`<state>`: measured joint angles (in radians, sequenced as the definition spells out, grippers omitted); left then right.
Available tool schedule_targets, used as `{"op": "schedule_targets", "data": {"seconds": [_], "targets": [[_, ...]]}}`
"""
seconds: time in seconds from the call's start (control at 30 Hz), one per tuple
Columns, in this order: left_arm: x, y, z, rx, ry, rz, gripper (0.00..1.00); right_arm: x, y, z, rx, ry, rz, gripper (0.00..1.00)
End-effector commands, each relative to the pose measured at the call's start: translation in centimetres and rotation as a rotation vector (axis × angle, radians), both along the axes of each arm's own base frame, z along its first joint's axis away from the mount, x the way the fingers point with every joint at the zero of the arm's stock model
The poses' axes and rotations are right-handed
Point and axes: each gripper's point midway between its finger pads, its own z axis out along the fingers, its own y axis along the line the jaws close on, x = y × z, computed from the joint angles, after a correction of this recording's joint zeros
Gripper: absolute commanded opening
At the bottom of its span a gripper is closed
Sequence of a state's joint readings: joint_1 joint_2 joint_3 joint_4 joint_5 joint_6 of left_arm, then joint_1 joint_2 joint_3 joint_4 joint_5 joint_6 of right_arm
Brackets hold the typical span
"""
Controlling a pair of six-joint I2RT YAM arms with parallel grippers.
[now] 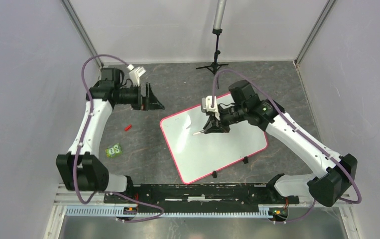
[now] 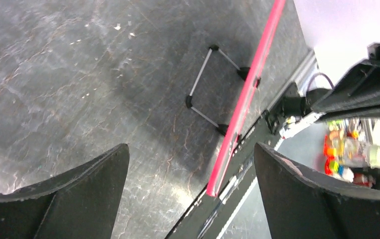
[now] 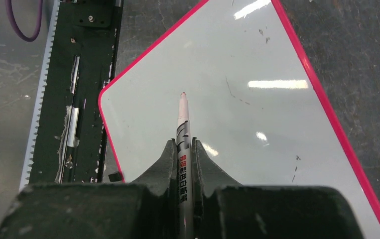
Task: Write a sentence on the whiteboard
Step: Hold the whiteboard at the center of the board.
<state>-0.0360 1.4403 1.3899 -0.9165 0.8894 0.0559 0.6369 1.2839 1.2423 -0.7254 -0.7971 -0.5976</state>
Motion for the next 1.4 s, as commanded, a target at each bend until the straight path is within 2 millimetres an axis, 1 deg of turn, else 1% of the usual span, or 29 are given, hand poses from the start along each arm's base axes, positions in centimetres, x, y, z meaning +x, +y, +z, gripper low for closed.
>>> {"op": "schedule_targets", "data": {"seconds": [0.0,0.07,0.13,0.2,0.33,0.47,0.63,0.7,0.8,1.07,1.23,1.37], "targets": [[0.4,2.4,1.7,-0.064,-0.14,0.167,1.0,0.6,2.2,2.9,0.05,-0.084,-0.004,0.0],[-0.8,2.1,2.3,-0.09,-0.205,0.161,1.0,0.3,2.7,2.9,0.045,-0.094,0.0,0.0],[-1.7,1.7,2.6,-0.12,-0.22,0.147,1.0,0.1,3.0,2.7,0.035,-0.096,-0.004,0.0],[-2.5,1.3,2.7,-0.128,-0.223,0.094,1.0,0.1,3.3,2.7,0.035,-0.093,-0.019,0.0],[-3.2,0.7,2.4,-0.159,-0.19,0.032,1.0,0.4,3.6,2.9,0.043,-0.078,-0.075,0.0],[-2.9,0.1,1.7,-0.177,-0.149,-0.004,1.0,0.3,3.8,2.7,0.047,-0.057,-0.106,0.0],[-2.3,-0.6,1.6,-0.178,-0.136,-0.037,0.97,-0.3,3.8,2.2,0.045,-0.049,-0.109,0.0],[-2.4,-1.7,1.3,-0.179,-0.12,-0.076,0.95,-0.5,3.9,1.8,0.043,-0.043,-0.111,0.0],[-2.4,-2.5,0.7,-0.179,-0.102,-0.106,0.93,-0.8,3.9,1.2,0.043,-0.032,-0.11,0.0],[-2.6,-4.4,0.4,-0.172,-0.085,-0.199,0.86,-1.3,3.9,1.3,0.058,-0.02,-0.109,0.0],[-2.4,-5.0,0.3,-0.175,-0.072,-0.218,0.82,-1.3,4.0,1.0,0.054,-0.012,-0.113,0.0],[-2.8,-5.6,0.3,-0.184,-0.066,-0.247,0.78,-1.0,4.1,1.1,0.056,-0.014,-0.121,0.0]]}}
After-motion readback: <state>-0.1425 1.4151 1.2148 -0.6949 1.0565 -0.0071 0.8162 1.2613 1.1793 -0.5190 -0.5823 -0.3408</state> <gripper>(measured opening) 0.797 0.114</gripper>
